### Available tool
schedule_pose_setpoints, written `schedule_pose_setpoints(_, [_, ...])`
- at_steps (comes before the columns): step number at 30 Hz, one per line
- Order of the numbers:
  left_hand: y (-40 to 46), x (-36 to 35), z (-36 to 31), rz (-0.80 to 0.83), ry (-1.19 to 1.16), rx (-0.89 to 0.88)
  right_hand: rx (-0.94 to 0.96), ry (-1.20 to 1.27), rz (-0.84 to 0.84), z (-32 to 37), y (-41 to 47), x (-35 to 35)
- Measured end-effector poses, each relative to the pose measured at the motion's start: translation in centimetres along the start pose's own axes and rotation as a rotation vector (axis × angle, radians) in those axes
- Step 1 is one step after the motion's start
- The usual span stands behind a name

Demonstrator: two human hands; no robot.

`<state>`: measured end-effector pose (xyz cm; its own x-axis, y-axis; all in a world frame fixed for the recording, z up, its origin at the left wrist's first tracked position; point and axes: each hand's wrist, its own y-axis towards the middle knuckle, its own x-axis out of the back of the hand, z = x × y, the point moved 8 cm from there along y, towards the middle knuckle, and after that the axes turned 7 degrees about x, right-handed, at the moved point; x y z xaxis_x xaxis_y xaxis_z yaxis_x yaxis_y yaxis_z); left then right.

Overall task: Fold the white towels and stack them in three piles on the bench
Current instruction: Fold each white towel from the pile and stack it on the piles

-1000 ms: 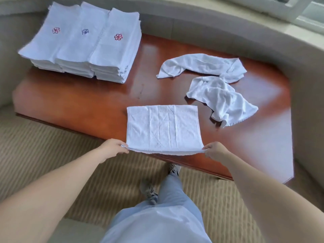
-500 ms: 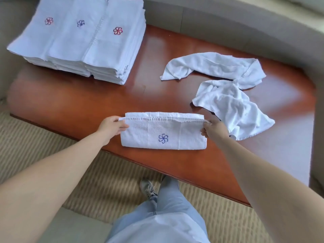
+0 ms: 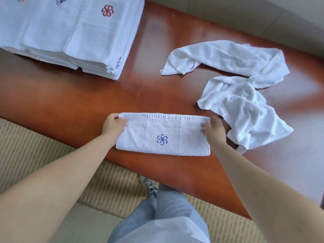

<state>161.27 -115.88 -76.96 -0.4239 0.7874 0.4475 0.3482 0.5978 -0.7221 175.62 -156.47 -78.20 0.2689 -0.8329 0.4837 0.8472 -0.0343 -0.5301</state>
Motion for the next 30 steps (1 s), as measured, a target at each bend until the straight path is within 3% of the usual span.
schedule_pose_setpoints(2, [-0.3,-0.2,-0.2,-0.025,0.141,-0.101,0.081,-0.058,-0.01,1.1,-1.1,-0.4])
schedule_pose_setpoints(7, [-4.6,-7.1,-0.9,0.098,0.844,-0.725,0.545,-0.372,0.212,3.7,-5.0,-8.0])
schedule_pose_setpoints(10, [-4.5,-11.6,1.1,0.094,1.178,-0.874,0.675,-0.618,0.199,2.5,-6.5,-13.0])
schedule_pose_setpoints(14, [-1.9,-12.1,3.2,-0.067,1.207,-1.034,0.832,-0.798,-0.005,0.1,-6.0,-14.7])
schedule_pose_setpoints(17, [-1.3,-11.7,4.1,-0.146,1.16,-1.177,0.911,-0.85,-0.036,-0.9,-5.5,-14.9])
schedule_pose_setpoints(21, [-1.0,-10.7,4.4,-0.149,1.215,-1.043,0.858,-0.896,-0.01,-1.5,-5.2,-12.5])
schedule_pose_setpoints(26, [-0.4,-7.5,4.6,-0.022,1.246,-0.584,0.29,-0.9,0.001,-5.0,-4.4,-3.3])
schedule_pose_setpoints(30, [-2.7,-8.3,2.7,0.049,1.344,-0.453,0.082,-0.72,0.059,-4.6,-5.5,-0.2])
